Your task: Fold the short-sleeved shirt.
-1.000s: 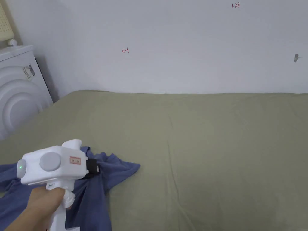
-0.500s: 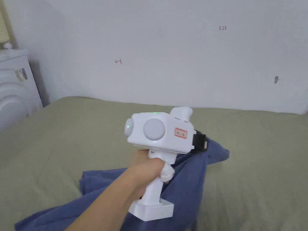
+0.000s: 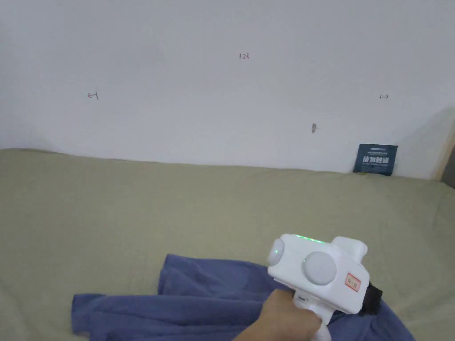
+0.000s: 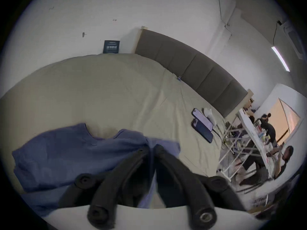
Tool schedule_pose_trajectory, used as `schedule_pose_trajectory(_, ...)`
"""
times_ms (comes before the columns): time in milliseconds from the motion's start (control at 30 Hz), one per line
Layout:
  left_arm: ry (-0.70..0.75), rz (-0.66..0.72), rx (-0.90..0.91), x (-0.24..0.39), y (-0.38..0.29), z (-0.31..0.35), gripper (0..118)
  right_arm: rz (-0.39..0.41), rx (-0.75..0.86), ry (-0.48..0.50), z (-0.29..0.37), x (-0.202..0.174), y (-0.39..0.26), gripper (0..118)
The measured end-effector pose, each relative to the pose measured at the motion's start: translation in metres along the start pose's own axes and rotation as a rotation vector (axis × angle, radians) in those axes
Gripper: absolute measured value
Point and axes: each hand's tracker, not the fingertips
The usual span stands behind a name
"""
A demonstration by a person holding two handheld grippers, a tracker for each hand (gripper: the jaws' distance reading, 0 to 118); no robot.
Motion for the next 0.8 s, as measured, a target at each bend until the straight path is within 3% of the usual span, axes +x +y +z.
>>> schedule_pose_trajectory(33,0.008,0.063,0.037,-0.005,-0.004,0.000,68,-0.005,0.005,-0.001,0.000,0.002,0.000,1)
schedule_pose_trajectory(100,-0.021,0.172,0.075,-0.014,-0.012,0.005,93,-0.009,0.004,-0.005,-0.001,0.005,0.001,1)
schedule_pose_trajectory(133,-0.037,0.216,0.099,-0.018,-0.014,0.015,118,-0.007,0.001,-0.006,-0.002,0.005,0.001,1)
schedule_pose_trajectory(200,-0.034,0.252,0.144,-0.023,-0.015,0.040,118,-0.001,0.006,-0.003,-0.003,0.005,0.001,1)
schedule_pose_trajectory(300,0.085,0.212,0.214,-0.029,-0.020,0.097,118,0.006,0.001,-0.007,-0.010,0.003,0.006,1)
schedule_pose_trajectory(533,0.466,0.118,0.560,-0.019,-0.078,0.291,116,-0.010,0.056,-0.019,-0.026,0.006,0.036,1)
schedule_pose_trajectory(600,0.571,0.122,0.630,-0.008,-0.108,0.336,94,-0.025,0.075,-0.019,-0.028,0.006,0.045,1)
schedule_pose_trajectory(667,0.684,0.116,0.649,0.006,-0.137,0.366,24,-0.039,0.081,-0.015,-0.029,0.006,0.052,1)
schedule_pose_trajectory(700,0.744,0.120,0.649,0.013,-0.152,0.377,0,-0.041,0.084,-0.013,-0.029,0.004,0.054,1)
schedule_pose_trajectory(800,0.842,0.180,0.665,0.032,-0.200,0.397,0,-0.033,0.094,-0.029,-0.027,-0.001,0.054,1)
